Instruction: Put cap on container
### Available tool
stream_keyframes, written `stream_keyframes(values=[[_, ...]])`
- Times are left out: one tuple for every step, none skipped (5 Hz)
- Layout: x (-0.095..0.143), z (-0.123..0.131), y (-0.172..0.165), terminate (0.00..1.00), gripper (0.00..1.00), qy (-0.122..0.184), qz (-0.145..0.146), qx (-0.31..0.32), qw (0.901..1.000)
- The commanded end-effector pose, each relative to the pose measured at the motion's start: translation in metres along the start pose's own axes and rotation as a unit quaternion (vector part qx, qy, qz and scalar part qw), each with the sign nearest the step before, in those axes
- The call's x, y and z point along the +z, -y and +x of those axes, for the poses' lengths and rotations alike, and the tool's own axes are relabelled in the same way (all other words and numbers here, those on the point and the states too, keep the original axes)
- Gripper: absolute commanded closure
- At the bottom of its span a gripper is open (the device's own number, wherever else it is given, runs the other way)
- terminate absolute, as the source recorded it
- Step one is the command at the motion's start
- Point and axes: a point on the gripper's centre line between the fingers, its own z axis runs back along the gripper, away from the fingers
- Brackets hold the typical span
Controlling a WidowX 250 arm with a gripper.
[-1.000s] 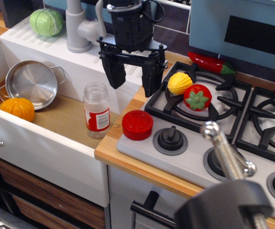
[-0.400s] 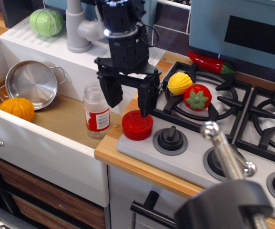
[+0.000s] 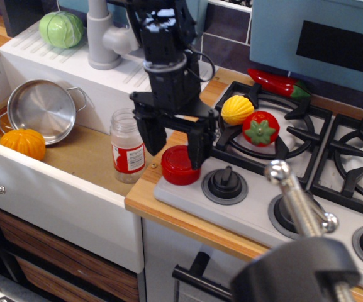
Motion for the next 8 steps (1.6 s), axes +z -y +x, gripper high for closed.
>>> stream_keyframes(values=[[-0.003,0.006,0.005,0.00,0.00,0.014,0.015,0.002,0.9998],[-0.002,0.009,0.004,0.00,1.00,0.009,0.025,0.014,0.9996],[0.013,0.016,-0.004,0.00,1.00,0.008,0.023,0.010,0.9997],[0.043,0.031,-0.023,0.00,1.00,0.005,0.013,-0.016,0.9998],[0.050,0.035,-0.042,0.00,1.00,-0.016,0.028,-0.035,0.9989],[0.052,0.040,-0.071,0.00,1.00,-0.014,0.015,-0.060,0.9980],[0.047,0.038,-0.088,0.00,1.00,-0.015,0.024,-0.074,0.9968],[0.043,0.049,-0.102,0.00,1.00,-0.019,0.035,-0.088,0.9953]])
